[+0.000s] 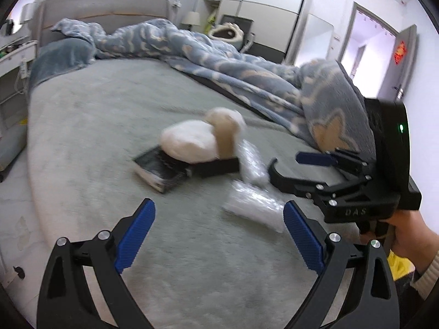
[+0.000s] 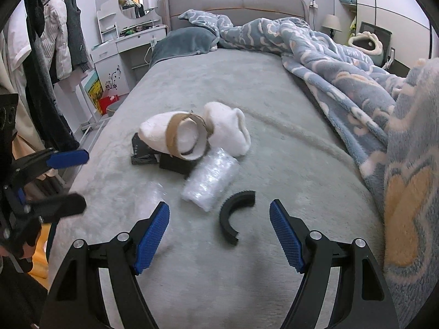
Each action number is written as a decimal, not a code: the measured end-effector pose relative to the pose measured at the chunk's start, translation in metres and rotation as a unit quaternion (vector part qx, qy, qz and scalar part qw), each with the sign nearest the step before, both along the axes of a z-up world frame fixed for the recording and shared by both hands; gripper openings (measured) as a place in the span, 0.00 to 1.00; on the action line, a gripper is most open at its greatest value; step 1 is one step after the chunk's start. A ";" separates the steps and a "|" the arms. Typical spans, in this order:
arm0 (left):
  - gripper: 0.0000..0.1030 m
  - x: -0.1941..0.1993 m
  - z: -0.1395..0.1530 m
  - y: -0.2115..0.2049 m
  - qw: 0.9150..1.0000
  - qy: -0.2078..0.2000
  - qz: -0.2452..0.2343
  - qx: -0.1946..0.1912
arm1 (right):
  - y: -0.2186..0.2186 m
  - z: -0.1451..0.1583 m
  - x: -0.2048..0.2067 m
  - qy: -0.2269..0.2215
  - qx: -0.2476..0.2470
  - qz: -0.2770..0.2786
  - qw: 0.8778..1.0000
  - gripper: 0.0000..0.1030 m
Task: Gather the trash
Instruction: 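Grasp the bubble-wrap piece with the left tool while the right tool grasps the black arc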
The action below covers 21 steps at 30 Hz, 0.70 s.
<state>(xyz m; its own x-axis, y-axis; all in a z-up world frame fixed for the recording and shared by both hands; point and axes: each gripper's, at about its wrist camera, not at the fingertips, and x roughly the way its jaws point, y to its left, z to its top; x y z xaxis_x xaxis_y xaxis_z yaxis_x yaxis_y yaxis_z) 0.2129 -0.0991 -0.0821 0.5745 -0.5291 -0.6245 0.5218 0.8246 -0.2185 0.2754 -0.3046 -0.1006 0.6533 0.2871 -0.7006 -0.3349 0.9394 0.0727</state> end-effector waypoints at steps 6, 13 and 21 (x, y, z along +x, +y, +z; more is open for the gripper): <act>0.93 0.001 -0.013 -0.023 0.999 0.011 -0.030 0.004 | -0.009 -0.005 -0.001 0.005 0.003 0.009 1.000 0.74; 0.93 0.009 -0.023 -0.040 0.999 0.014 -0.047 0.013 | -0.016 -0.010 0.004 0.014 0.007 0.021 1.000 0.74; 0.92 0.022 -0.031 -0.048 0.997 0.026 -0.071 0.010 | -0.015 -0.018 0.016 0.026 -0.002 0.048 0.999 0.67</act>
<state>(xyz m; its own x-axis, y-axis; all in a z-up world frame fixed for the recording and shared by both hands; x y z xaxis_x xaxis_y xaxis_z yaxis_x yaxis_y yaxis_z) 0.2351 -0.1476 -0.1133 0.4617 -0.5894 -0.6629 0.6224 0.7477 -0.2314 0.2914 -0.3194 -0.1188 0.5863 0.3439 -0.7335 -0.4194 0.9035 0.0884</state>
